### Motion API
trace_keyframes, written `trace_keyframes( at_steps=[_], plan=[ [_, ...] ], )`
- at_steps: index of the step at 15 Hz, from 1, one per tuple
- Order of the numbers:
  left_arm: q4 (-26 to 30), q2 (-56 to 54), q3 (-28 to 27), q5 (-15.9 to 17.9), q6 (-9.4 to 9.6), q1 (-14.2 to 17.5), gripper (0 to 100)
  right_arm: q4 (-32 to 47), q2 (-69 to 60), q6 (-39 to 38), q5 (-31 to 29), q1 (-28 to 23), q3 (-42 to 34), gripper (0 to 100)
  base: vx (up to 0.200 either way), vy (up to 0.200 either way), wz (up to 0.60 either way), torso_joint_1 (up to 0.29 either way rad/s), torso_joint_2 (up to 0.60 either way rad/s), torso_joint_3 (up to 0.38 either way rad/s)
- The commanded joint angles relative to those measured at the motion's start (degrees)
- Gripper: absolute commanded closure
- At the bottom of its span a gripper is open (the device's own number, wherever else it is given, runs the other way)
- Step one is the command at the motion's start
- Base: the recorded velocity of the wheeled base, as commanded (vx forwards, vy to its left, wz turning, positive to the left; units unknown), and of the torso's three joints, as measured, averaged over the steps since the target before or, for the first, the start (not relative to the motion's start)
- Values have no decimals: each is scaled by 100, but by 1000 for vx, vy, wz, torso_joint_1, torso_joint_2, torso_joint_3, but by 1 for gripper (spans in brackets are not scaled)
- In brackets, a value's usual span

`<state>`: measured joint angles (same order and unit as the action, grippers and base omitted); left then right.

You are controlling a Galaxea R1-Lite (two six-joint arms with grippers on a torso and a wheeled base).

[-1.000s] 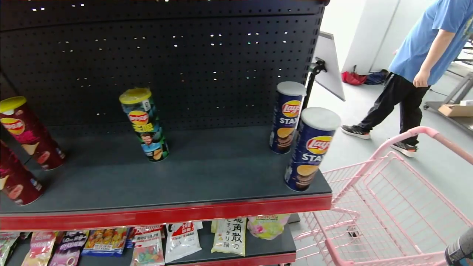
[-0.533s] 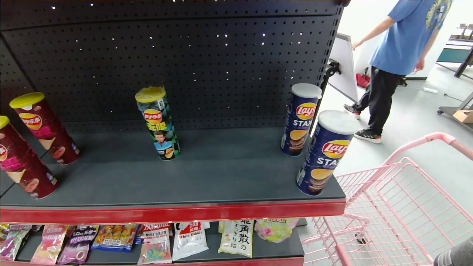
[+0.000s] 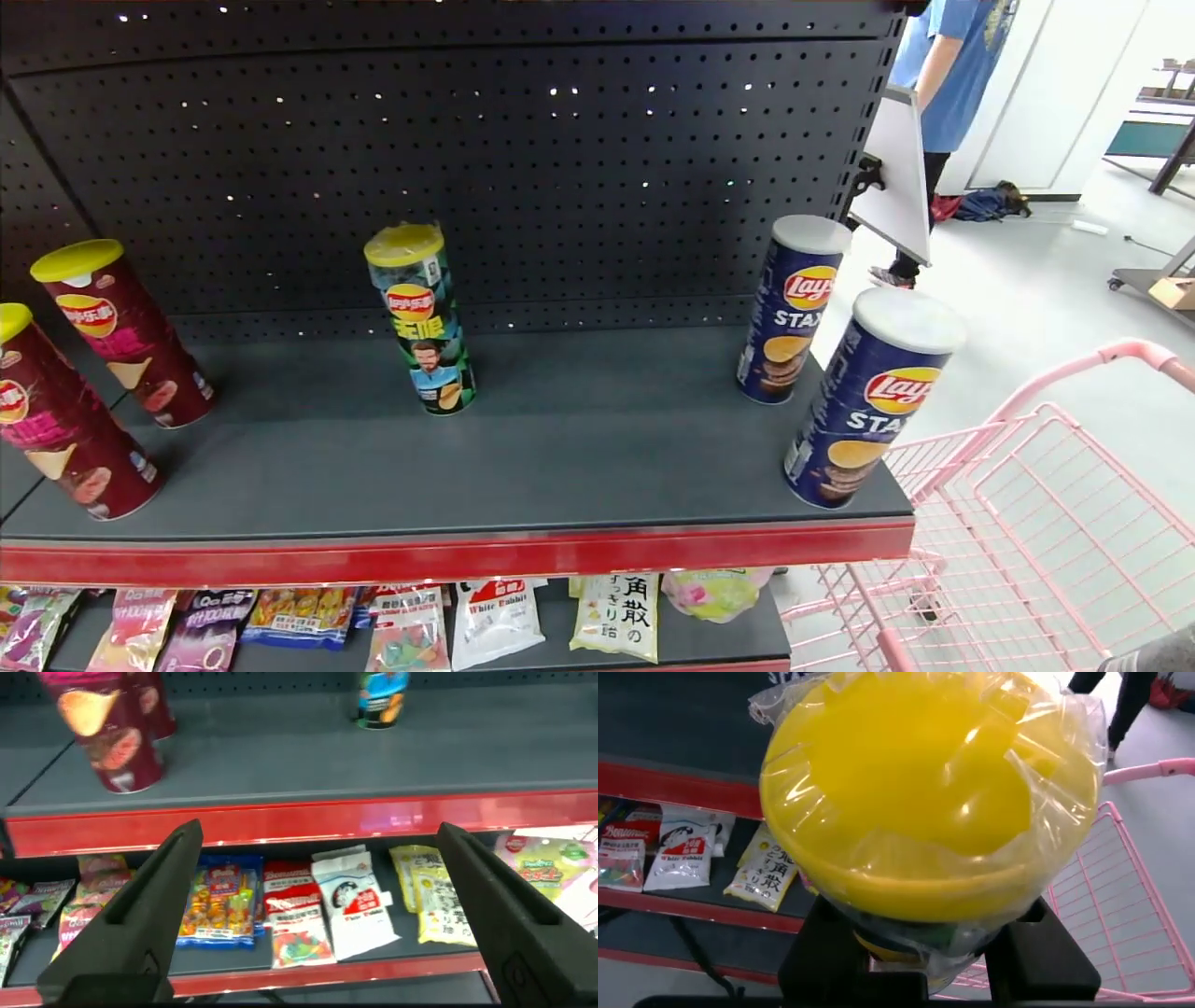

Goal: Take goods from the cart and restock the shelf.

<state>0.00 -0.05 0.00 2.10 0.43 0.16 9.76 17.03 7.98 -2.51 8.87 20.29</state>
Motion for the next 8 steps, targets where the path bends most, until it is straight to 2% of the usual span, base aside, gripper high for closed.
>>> trace_keyframes(
  at_steps=[1,8],
  plan=[
    [0,5,0,1,1,11,0,8,-147,1,-4,9,-77,100,0,200,0,2,2,2],
    [-9,5,0,1,1,11,0,17,-139,10,14,27,-77,100,0,200,0,5,2,2]
  ],
)
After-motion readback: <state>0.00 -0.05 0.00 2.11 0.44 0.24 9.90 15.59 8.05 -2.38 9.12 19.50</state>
